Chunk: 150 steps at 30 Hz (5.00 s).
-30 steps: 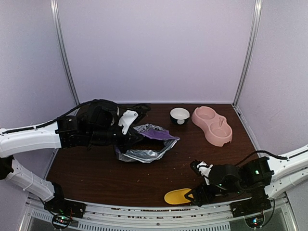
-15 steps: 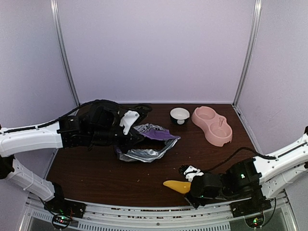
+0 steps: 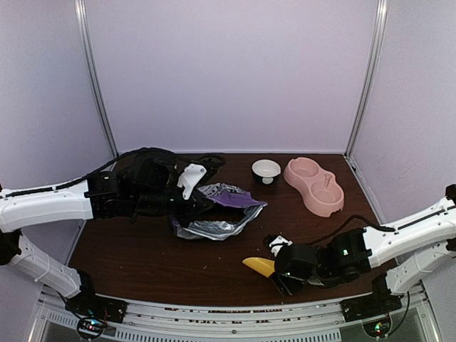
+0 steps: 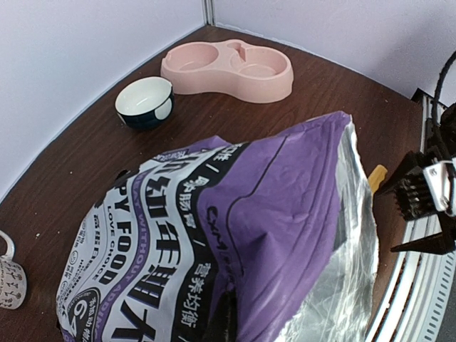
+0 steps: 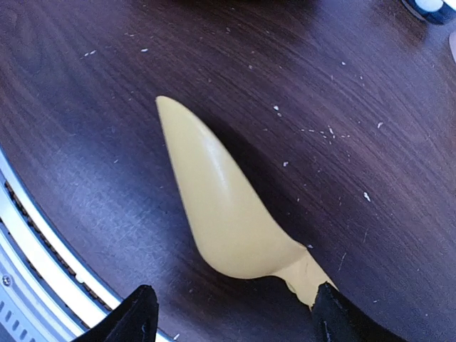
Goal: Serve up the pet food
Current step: Adjust the spatula at the center of the board, then pick up the spatula from the center of the board, then adjust the pet food bag at the center of the board.
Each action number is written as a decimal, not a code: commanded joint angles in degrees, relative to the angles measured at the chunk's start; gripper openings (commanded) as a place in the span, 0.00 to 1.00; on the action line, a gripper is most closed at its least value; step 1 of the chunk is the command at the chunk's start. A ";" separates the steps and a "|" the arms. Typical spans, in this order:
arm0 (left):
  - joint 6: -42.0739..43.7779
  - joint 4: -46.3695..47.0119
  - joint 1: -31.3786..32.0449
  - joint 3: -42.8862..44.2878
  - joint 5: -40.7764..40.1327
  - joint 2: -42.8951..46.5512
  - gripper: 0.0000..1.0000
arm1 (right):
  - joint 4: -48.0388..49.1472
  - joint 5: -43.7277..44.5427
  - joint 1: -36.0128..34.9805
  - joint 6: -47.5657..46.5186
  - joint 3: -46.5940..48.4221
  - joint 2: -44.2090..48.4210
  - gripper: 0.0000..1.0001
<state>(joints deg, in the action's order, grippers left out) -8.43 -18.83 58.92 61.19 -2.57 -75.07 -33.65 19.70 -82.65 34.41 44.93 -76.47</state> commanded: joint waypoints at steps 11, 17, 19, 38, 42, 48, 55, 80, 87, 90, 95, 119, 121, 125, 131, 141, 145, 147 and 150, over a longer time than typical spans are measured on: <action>0.91 -0.68 -0.54 0.31 -2.97 -0.30 0.00 | 12.62 -21.72 17.82 1.73 -14.40 10.65 0.79; 0.90 -0.60 -0.52 0.51 -2.66 -0.51 0.00 | 12.54 -24.31 17.94 1.87 -17.04 11.00 0.80; 0.93 -0.59 -0.55 0.48 -2.57 -0.73 0.00 | 13.47 -25.74 17.88 1.60 -17.59 10.82 0.80; 0.74 -0.94 -0.55 0.74 -2.24 -1.13 0.00 | 14.25 -20.28 10.15 2.59 -15.27 7.06 0.73; 0.75 -0.90 -0.51 0.68 -2.54 -1.02 0.00 | 13.56 -17.17 6.98 2.50 -15.36 6.32 0.74; 0.72 -1.01 -0.47 0.68 -2.55 -1.13 0.00 | 15.45 -16.10 5.79 3.18 -16.67 6.25 0.78; 0.74 -1.03 -0.54 0.74 -2.57 -1.12 0.00 | 15.24 -14.86 4.14 4.09 -17.68 6.07 0.82; 0.71 -0.97 -0.49 0.77 -2.61 -1.22 0.00 | 12.29 -4.44 -3.31 13.28 -13.70 -1.04 0.39; 0.90 -1.08 -0.54 0.82 -2.84 -1.05 0.00 | 12.15 -6.02 -0.23 8.33 -10.14 -1.01 0.30; 0.95 -1.12 -0.55 0.69 -2.96 -0.87 0.00 | 12.89 -8.05 2.98 5.48 -9.24 -1.33 0.27; 1.04 -1.21 -0.47 0.76 -3.23 -0.61 0.00 | 12.33 -9.83 8.17 0.15 -6.91 -3.28 0.23; 0.41 -1.90 -0.56 2.32 -4.74 -1.25 0.00 | 9.72 -11.50 15.20 -3.20 -7.06 4.08 0.01; 0.25 -2.00 -0.78 2.45 -5.34 -0.93 0.00 | 8.13 -10.52 15.21 -2.51 -7.08 6.49 0.00; -0.24 -1.80 -1.25 2.45 -4.81 -0.39 0.00 | 3.14 -9.27 15.20 -1.57 -6.43 11.45 0.00; -0.48 -2.04 -1.88 3.18 -3.56 -0.90 0.00 | -5.33 -9.42 14.31 -0.94 -4.05 20.49 0.00; -1.31 -2.13 -3.14 3.81 0.74 -2.90 0.00 | -8.63 -6.52 10.01 -0.58 0.41 28.36 0.00; -0.22 -4.64 -3.78 6.61 -3.79 -3.58 0.00 | -5.27 -5.34 9.98 -0.49 1.14 28.19 0.00; -0.29 -7.19 -5.85 9.69 -4.66 -4.69 0.00 | -4.49 -4.34 9.97 -0.70 2.03 27.56 0.00; -0.89 -9.28 -10.27 13.94 -1.97 -6.11 0.00 | -4.24 -3.75 9.99 -1.19 3.46 26.68 0.00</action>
<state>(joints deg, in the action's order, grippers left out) -9.28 -24.77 54.24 70.08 -3.55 -79.05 -40.66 12.64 -72.36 33.39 45.06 -49.21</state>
